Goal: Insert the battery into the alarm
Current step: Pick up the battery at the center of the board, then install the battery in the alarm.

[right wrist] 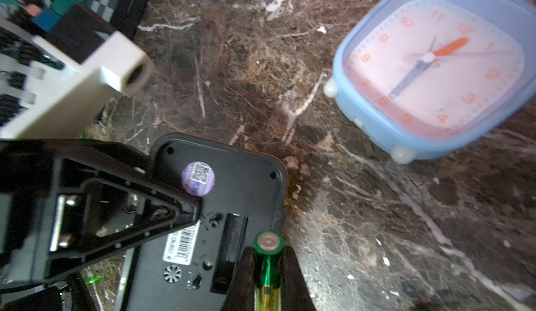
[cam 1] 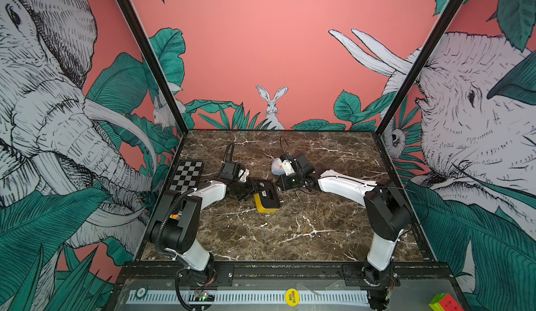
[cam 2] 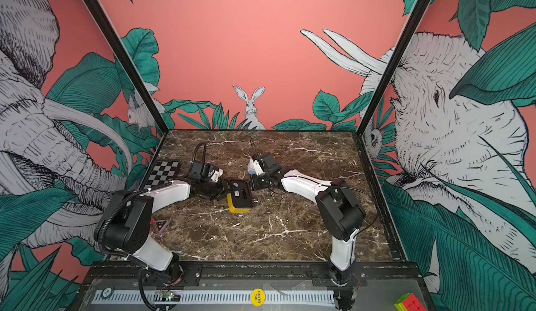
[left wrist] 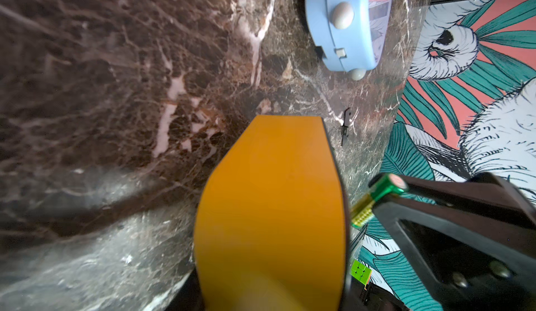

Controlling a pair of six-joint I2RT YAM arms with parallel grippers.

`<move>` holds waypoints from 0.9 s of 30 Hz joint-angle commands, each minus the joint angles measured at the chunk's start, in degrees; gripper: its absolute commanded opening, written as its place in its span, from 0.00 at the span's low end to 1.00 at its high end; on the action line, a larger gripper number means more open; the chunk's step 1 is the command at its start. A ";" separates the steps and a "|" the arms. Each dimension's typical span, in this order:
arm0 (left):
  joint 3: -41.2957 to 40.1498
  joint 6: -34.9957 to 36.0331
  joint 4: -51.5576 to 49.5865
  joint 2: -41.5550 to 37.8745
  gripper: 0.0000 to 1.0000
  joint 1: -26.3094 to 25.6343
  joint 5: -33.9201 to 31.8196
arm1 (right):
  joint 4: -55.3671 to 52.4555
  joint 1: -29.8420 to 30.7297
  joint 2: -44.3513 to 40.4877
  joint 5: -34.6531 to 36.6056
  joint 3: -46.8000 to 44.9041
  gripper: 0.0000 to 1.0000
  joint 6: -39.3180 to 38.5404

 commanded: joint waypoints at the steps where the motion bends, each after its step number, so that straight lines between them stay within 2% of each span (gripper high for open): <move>1: -1.11 0.43 -4.69 1.56 0.38 -0.24 -4.35 | 5.22 -0.63 0.75 -3.74 -0.90 0.00 0.73; 7: -2.29 -2.34 -4.55 1.15 0.44 -0.24 -3.62 | 3.23 -1.01 2.24 -3.99 0.81 0.00 0.40; 21: -3.89 -4.91 -6.56 -1.06 0.65 -0.24 -2.99 | 0.06 -1.32 2.00 -2.95 0.71 0.00 -0.93; 27: -6.33 -8.87 -5.12 -4.11 0.67 -0.59 -1.89 | 4.52 -1.31 0.58 -4.79 -1.93 0.00 -2.87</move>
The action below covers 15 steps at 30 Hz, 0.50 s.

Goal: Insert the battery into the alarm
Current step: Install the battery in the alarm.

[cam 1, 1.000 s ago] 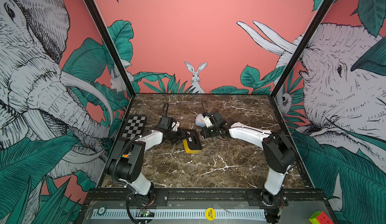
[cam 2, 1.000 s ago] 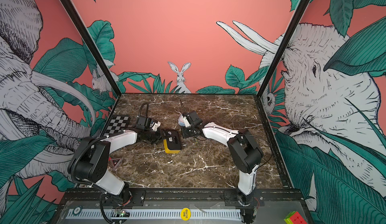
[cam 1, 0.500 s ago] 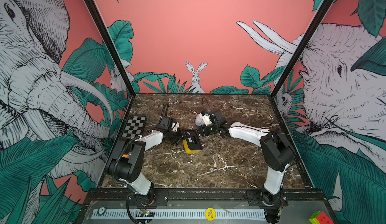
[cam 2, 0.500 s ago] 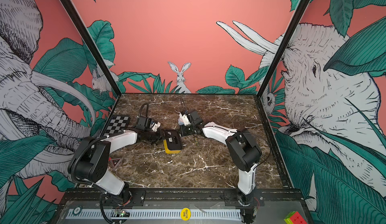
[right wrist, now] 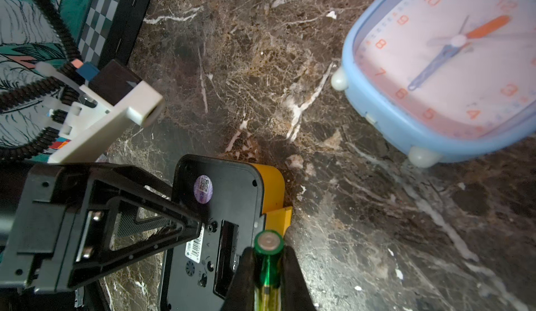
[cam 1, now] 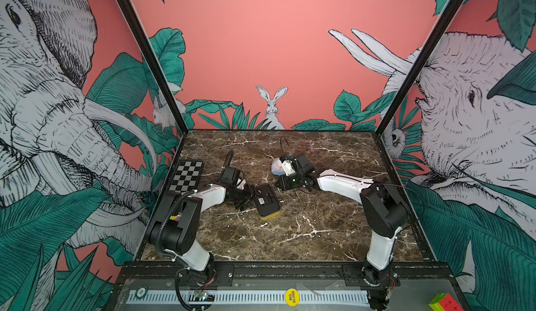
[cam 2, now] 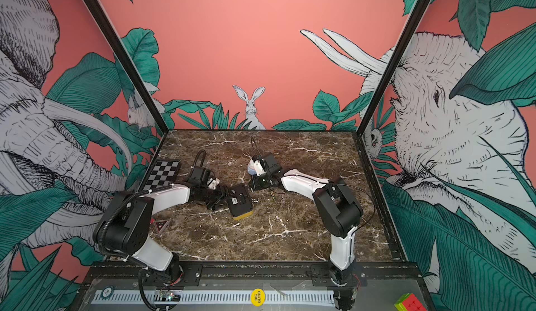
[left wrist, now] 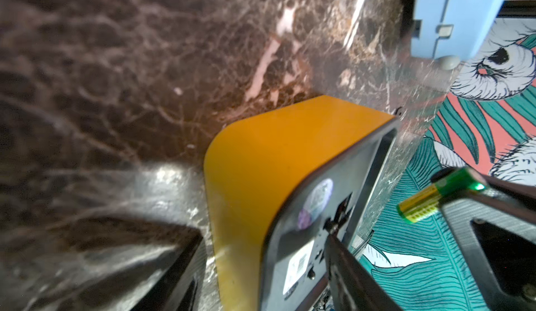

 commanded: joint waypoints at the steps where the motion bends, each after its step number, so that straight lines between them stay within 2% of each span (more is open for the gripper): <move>1: -2.08 -2.64 -1.34 -3.43 0.68 -0.65 -0.16 | 4.93 -0.24 -1.77 -1.73 -2.31 0.00 -2.18; 7: -3.05 -4.23 -0.04 -6.78 0.66 -2.24 -0.16 | 11.33 -0.05 -3.53 -3.97 -6.49 0.00 -6.33; 9: -3.25 -5.01 0.54 -6.82 0.65 -3.37 2.14 | 12.84 0.04 -3.98 -4.02 -7.55 0.00 -6.56; 15: -5.54 -8.64 4.53 -7.97 0.60 -5.65 2.83 | 14.85 2.02 -6.05 0.01 -9.17 0.00 -7.52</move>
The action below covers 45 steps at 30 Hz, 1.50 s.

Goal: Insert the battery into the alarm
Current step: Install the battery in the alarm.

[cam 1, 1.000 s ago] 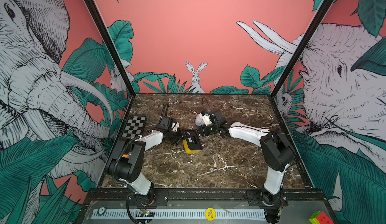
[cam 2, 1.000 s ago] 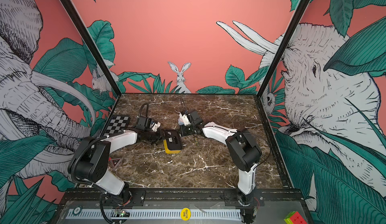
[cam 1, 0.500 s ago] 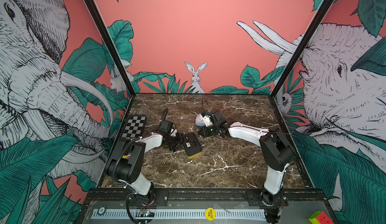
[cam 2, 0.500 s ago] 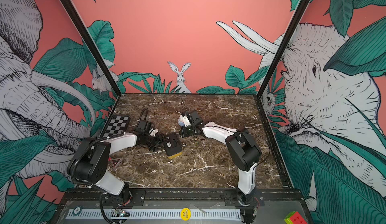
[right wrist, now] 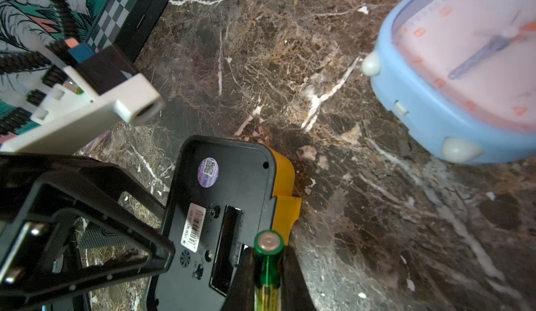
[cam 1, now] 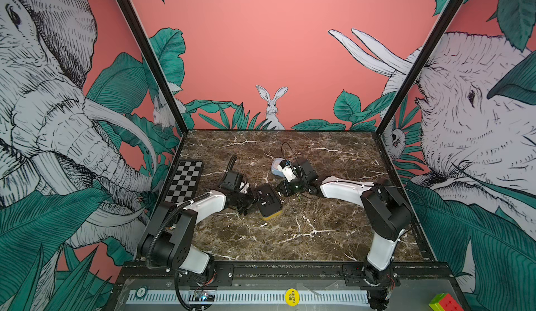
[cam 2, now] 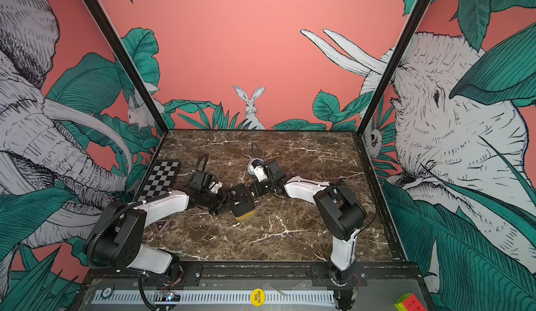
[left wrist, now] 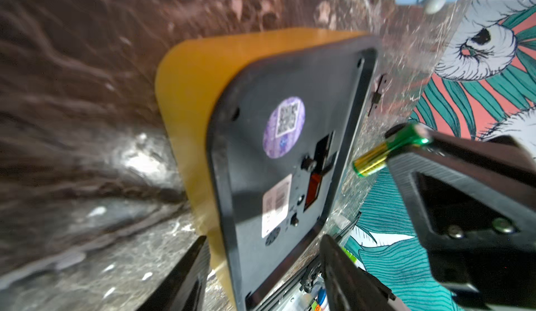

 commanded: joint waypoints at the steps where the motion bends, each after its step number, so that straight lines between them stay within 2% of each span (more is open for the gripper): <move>1: -1.82 -3.61 3.62 -1.84 0.60 -1.24 1.27 | 4.29 1.54 -3.13 2.36 -0.27 0.00 -1.94; 12: -2.60 -10.43 14.17 0.73 0.58 -5.36 0.80 | 5.31 2.97 -3.87 4.28 -2.12 0.00 -5.53; 14: -2.00 -8.85 11.67 -1.67 0.58 -5.36 -0.61 | 5.98 3.16 -3.51 4.48 -2.50 0.00 -6.29; 19: 2.44 -1.20 -2.26 -7.61 0.58 -5.02 -7.22 | 7.28 4.41 -2.74 7.93 -3.47 0.00 -8.78; 23: 2.86 1.62 -6.69 -10.51 0.57 -2.96 -8.96 | 9.59 5.16 -2.01 11.29 -4.73 0.00 -9.52; 31: 0.06 3.18 -9.71 -15.12 0.57 1.36 -9.25 | 13.11 6.37 -0.89 15.49 -6.65 0.00 -10.84; 37: -0.40 4.41 -11.87 -16.42 0.57 1.80 -9.51 | 14.90 7.61 -0.01 17.48 -7.35 0.00 -11.58; 45: -0.31 6.72 -14.53 -17.07 0.57 2.37 -9.60 | 17.55 9.65 0.19 23.50 -10.13 0.00 -13.12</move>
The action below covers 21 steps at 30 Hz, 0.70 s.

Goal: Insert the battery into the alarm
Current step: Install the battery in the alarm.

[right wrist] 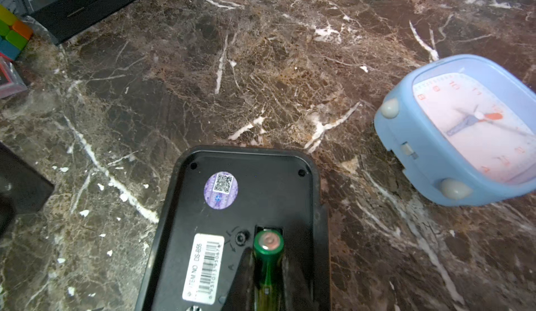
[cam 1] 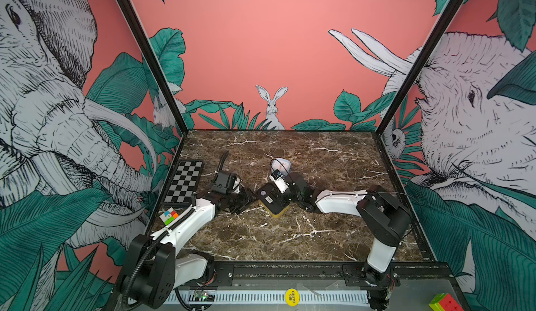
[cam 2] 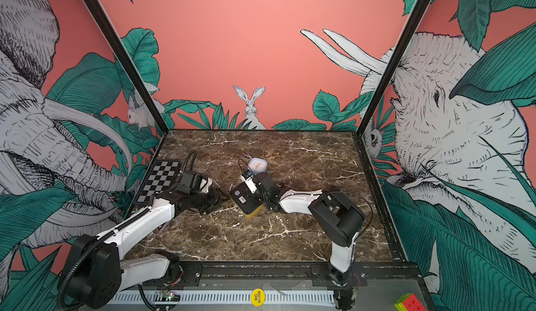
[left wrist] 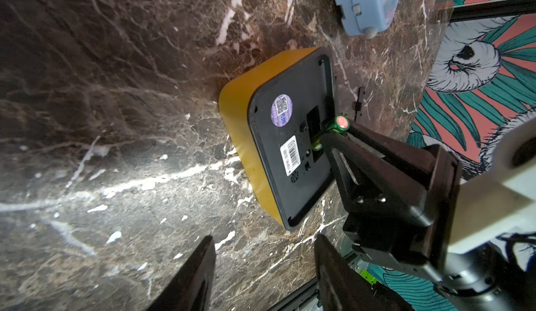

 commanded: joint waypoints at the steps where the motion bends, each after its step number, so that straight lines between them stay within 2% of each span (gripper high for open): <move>1: -0.61 2.18 -2.75 -1.71 0.57 0.55 -0.68 | 2.94 0.79 0.74 4.43 -1.39 0.00 -1.44; 11: -0.34 3.49 -4.08 -1.50 0.57 0.80 -0.95 | 7.87 3.16 1.48 11.53 -4.90 0.00 -3.18; 19: -0.14 3.63 -3.90 -0.66 0.57 0.82 -0.24 | 8.22 3.74 0.71 11.20 -6.75 0.00 -3.38; 21: -0.30 3.66 -3.82 -0.66 0.57 0.82 -0.15 | 8.28 3.69 0.05 10.68 -7.22 0.09 -3.21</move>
